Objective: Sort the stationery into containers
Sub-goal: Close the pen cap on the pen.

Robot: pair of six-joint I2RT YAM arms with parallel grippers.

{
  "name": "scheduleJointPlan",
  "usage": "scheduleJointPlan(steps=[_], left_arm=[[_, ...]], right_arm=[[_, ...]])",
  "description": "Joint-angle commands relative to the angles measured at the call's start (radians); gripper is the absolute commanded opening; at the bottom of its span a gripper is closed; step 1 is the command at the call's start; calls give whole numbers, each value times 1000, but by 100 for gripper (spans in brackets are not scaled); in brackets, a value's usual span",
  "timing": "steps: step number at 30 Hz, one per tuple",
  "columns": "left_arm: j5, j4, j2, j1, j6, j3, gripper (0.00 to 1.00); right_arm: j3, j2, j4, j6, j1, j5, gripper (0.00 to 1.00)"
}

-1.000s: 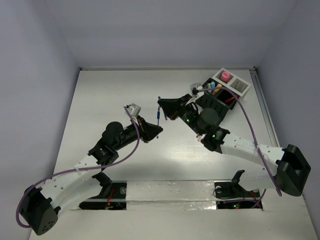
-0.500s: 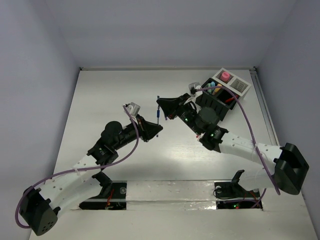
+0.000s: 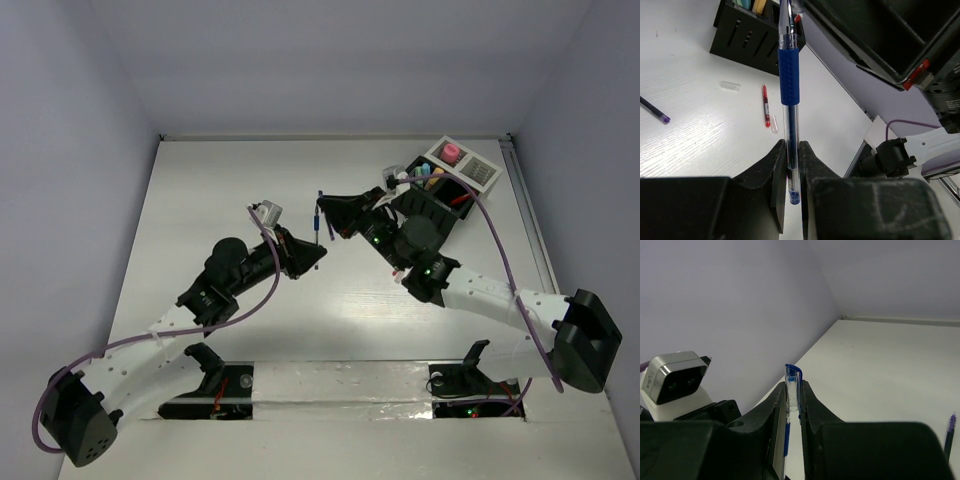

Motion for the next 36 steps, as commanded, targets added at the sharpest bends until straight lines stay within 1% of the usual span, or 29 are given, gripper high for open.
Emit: scheduleJointPlan(steps=[1, 11, 23, 36], left_arm=[[35, 75, 17, -4, -4, 26, 0], [39, 75, 8, -4, 1, 20, 0], [-23, 71, -15, -4, 13, 45, 0], [-14, 89, 20, -4, 20, 85, 0]], right_arm=[[25, -26, 47, -7, 5, 15, 0], [60, 12, 58, -2, 5, 13, 0], [8, 3, 59, 37, 5, -14, 0], [-18, 12, 37, 45, 5, -36, 0]])
